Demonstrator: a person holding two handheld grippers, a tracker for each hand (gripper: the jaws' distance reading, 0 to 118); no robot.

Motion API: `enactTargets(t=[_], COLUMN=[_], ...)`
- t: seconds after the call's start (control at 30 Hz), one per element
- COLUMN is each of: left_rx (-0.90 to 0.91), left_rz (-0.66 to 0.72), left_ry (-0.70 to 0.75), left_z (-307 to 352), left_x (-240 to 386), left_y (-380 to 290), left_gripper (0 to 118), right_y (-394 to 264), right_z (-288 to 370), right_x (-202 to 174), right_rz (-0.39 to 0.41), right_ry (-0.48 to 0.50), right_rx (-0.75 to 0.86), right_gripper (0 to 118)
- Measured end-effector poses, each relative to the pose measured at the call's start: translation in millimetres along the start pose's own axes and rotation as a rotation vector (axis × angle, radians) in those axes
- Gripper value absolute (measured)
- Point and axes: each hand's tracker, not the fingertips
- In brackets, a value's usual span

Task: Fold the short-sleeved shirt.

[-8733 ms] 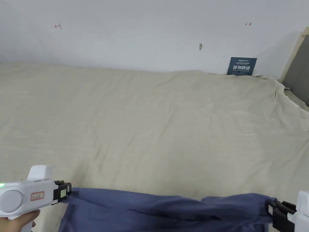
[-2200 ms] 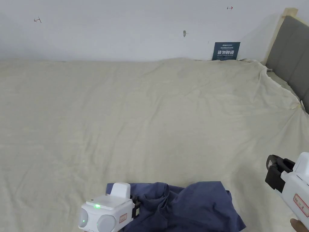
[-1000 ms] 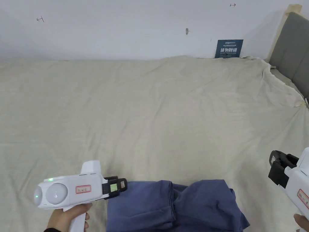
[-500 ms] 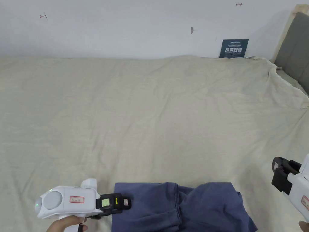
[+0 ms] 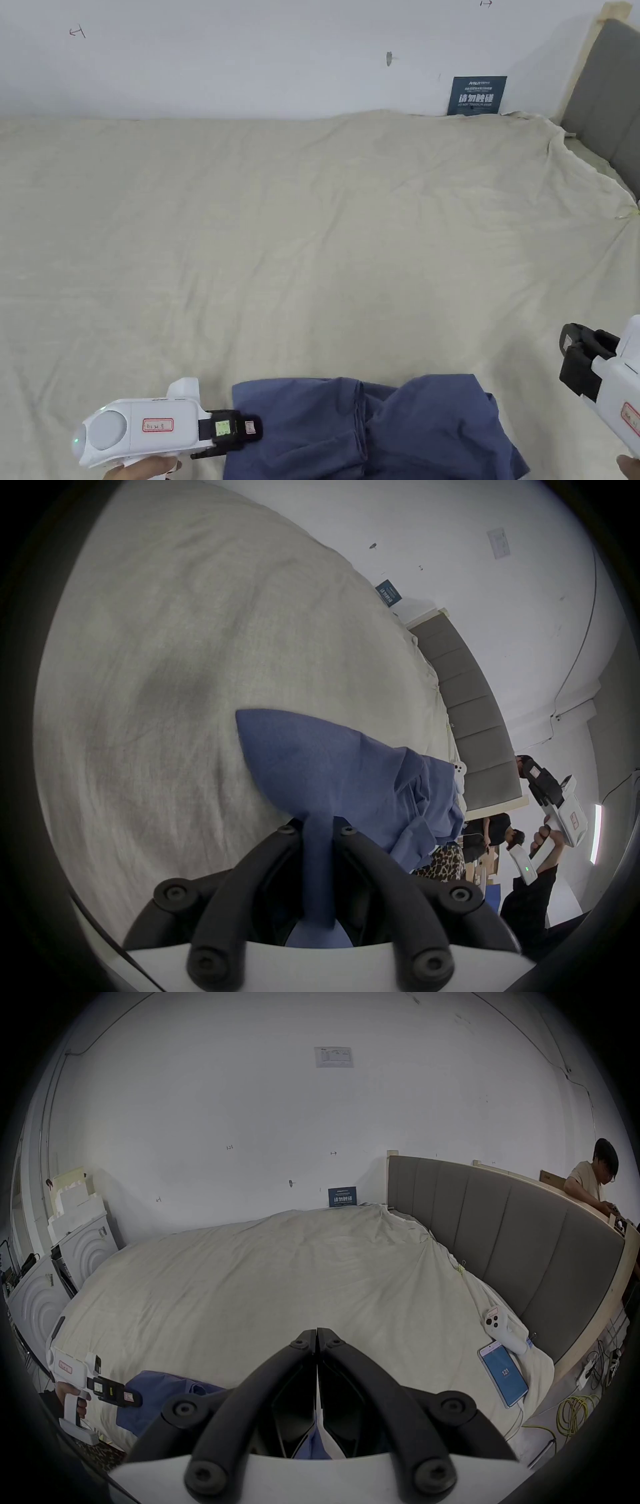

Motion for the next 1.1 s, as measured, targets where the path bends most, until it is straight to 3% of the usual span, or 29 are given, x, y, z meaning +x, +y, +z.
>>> enactTargets(t=[0.23,0.67,0.87,1.1], left_rx=[0.016,0.075,0.045,-0.096], left_rz=[-0.017,-0.055,-0.157,-0.356], left_ry=[0.035,0.269,0.303,0.289], left_z=[32.7,141.3,124.0,48.9], left_x=[17.9,12.3,87.4,186.7], left_y=[1.9,8.0,19.0,24.6], left_gripper=[10,10,10,10], right_y=[1.4,2.9,2.1,-1.7], right_z=[-1.5,-5.7,-3.8,2.9], right_x=[1.0,-11.1,-9.4,3.7], right_rz=[-0.001,-0.004,-0.008,-0.034], right_ry=[0.004,0.068,0.083,0.074], right_rx=[-0.001,0.016,0.018,0.028], right_gripper=[0,0,0,0])
